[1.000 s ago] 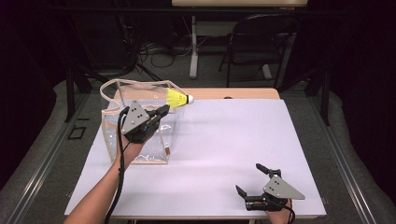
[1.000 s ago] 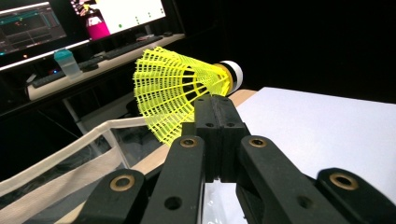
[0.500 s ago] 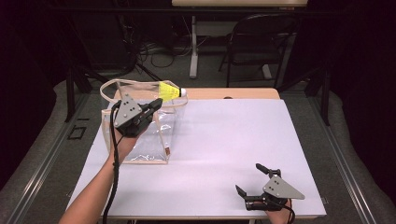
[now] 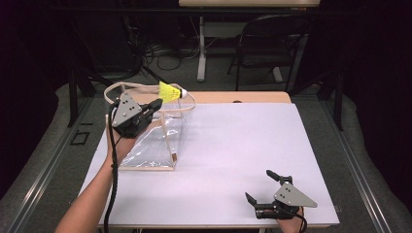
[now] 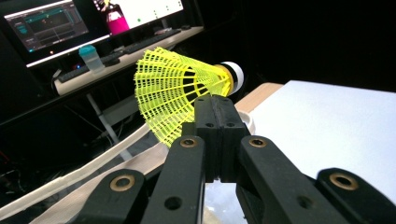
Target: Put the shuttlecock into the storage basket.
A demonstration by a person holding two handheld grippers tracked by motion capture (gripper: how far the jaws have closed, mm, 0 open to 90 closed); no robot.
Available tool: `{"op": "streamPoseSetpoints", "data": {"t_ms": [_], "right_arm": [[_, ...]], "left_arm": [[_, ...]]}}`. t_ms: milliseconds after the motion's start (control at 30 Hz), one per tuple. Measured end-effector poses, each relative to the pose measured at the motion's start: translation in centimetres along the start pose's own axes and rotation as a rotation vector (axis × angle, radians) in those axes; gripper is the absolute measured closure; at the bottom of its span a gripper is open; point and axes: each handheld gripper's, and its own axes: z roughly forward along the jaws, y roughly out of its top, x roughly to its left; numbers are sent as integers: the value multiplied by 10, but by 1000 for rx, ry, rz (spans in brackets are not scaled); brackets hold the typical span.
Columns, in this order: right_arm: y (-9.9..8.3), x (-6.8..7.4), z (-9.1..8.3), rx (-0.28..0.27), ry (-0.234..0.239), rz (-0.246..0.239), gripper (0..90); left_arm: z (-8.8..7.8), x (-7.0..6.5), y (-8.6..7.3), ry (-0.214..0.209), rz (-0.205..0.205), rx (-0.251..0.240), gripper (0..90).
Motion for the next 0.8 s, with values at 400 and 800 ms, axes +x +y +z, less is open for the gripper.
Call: {"op": "streamPoseSetpoints", "data": {"t_ms": [400, 800], "right_arm": [[0, 0, 0, 1, 0, -3, 23], [0, 0, 0, 3, 1, -5, 24]], "left_arm": [[1, 18, -1, 8, -8, 53, 900], [3, 26, 0, 18, 11, 106, 900]]}}
